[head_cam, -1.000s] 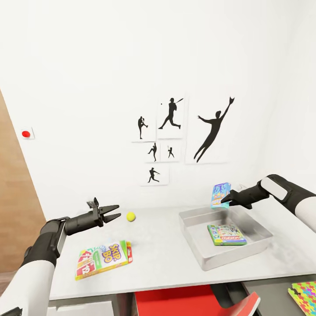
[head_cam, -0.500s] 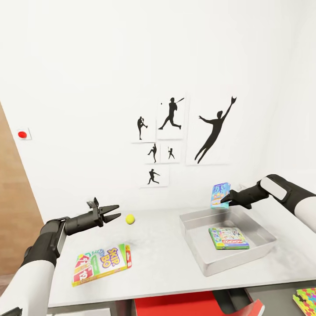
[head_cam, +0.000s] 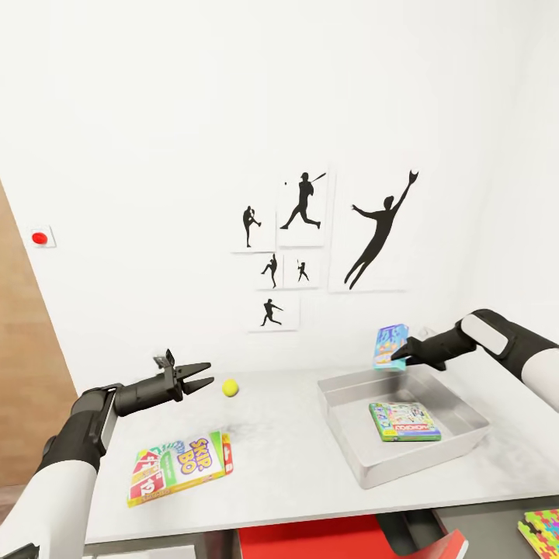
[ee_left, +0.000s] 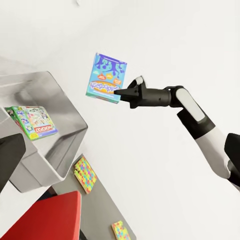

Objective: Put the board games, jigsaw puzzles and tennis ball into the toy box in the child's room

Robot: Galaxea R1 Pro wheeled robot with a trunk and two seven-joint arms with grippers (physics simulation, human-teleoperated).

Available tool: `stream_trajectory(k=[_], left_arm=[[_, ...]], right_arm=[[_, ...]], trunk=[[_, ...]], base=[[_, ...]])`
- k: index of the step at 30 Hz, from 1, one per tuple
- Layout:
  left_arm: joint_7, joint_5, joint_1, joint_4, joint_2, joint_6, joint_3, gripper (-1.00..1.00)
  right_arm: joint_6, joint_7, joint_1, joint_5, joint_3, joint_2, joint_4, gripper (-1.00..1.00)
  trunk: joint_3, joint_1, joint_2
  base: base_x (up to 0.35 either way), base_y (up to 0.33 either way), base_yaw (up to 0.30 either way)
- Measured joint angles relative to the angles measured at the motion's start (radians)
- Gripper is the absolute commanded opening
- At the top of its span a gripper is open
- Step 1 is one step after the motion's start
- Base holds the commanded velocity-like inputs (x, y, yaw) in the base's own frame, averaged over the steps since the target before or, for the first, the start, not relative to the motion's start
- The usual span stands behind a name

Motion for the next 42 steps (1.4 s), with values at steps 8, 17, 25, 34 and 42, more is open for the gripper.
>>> stream_trajectory(k=[8,17,25,34,42], left_arm=[[0.000,0.000,0.000,-0.001,0.000,0.000,0.000,1.00],[0.000,0.000,0.000,-0.002,0.000,0.000,0.000,1.00],[0.000,0.000,0.000,-0.002,0.000,0.000,0.000,1.00],[0.000,0.001,0.000,-0.002,0.000,0.000,0.000,1.00],[0.000,0.001,0.000,-0.002,0.001,0.000,0.000,1.00]], right_arm=[[0.000,0.001,0.007,0.004,0.047,0.016,0.002,-1.00],[0.000,0.123,0.009,0.010,0.207,0.021,-0.003,-1.00],[0.000,0.158,0.011,0.014,0.283,0.021,-0.012,-1.00],[0.000,0.160,0.009,0.015,0.291,0.020,-0.017,-1.00],[0.000,0.154,0.007,0.017,0.290,0.024,-0.015,-1.00]], trunk=[[0.000,0.000,0.000],[0.000,0.000,0.000],[0.000,0.000,0.000],[0.000,0.000,0.000],[0.000,0.000,0.000]], base=[[0.000,0.000,0.000],[0.000,0.000,0.000],[0.000,0.000,0.000],[0.000,0.000,0.000],[0.000,0.000,0.000]])
